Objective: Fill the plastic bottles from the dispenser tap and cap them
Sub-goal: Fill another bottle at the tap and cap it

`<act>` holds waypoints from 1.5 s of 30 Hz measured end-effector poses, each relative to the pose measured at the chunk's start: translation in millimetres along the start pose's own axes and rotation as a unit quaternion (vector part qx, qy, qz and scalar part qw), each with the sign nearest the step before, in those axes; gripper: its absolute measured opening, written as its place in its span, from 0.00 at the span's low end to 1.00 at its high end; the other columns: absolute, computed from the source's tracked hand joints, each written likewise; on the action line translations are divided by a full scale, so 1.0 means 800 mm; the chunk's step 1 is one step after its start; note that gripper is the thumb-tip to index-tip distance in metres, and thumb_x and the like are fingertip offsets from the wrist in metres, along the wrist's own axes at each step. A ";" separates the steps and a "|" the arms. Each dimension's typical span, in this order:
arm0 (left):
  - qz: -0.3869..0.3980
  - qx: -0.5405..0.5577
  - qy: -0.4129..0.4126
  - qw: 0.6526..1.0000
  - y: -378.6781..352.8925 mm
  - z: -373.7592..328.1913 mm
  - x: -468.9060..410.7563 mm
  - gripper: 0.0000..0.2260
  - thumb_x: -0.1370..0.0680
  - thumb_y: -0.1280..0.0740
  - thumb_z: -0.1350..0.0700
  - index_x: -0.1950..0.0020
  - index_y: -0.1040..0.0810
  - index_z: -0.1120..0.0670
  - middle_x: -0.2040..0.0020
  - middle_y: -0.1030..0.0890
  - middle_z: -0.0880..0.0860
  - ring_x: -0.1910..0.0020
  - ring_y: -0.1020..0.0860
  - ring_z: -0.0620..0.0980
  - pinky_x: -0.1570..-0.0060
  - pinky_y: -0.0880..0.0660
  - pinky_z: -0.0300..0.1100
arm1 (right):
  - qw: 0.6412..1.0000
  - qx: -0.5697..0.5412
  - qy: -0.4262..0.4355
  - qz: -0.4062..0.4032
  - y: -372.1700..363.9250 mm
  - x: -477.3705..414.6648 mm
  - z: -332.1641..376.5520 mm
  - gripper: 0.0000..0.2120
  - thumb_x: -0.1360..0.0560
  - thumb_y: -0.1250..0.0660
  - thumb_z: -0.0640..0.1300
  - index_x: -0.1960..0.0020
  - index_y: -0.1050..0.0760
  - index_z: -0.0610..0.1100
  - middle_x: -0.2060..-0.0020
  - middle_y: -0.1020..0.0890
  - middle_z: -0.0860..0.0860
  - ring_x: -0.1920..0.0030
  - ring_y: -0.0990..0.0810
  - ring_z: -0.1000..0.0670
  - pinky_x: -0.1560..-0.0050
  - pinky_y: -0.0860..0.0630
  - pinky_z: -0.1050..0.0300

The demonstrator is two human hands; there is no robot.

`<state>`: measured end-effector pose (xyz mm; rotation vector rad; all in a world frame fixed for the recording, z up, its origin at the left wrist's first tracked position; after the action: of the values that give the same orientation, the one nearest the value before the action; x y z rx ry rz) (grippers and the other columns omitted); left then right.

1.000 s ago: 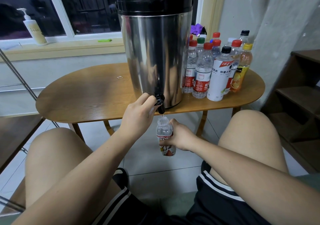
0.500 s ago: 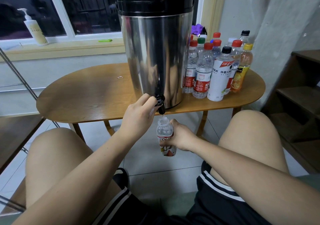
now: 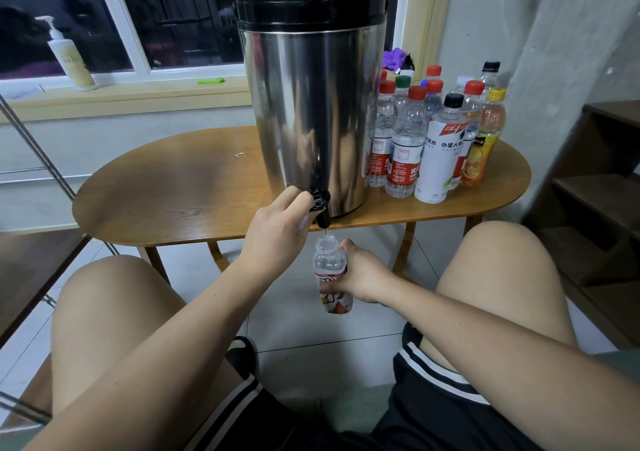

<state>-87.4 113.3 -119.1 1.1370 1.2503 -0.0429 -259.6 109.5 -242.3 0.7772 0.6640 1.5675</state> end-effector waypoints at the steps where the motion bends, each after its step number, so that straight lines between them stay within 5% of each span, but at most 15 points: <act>1: 0.000 -0.001 0.001 1.000 0.000 0.001 0.000 0.10 0.21 0.24 0.66 0.53 0.26 0.61 0.57 0.27 0.56 0.68 0.32 0.62 0.75 0.33 0.48 | 1.000 0.000 -0.001 0.000 0.000 0.000 0.000 0.39 0.34 0.14 0.59 0.34 0.32 0.48 0.43 0.17 0.49 0.45 0.18 0.45 0.45 0.18 0.47; 45: 0.015 0.014 0.021 1.000 0.009 -0.004 -0.005 0.05 0.20 0.27 0.63 0.47 0.22 0.61 0.54 0.23 0.56 0.65 0.26 0.58 0.72 0.24 0.54 | 1.000 -0.016 0.005 0.002 0.000 0.000 -0.001 0.40 0.34 0.14 0.59 0.32 0.32 0.49 0.41 0.17 0.50 0.43 0.18 0.46 0.47 0.20 0.50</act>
<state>-87.0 116.5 -111.2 1.1856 1.2727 -0.0145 -260.7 109.3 -242.8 0.7478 0.6424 1.5829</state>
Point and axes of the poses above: each hand's wrist, its own x-axis away from the middle knuckle, its own y-axis out of the back of the hand, z = x × y, the point moved 5 cm from there along -x, towards the middle knuckle
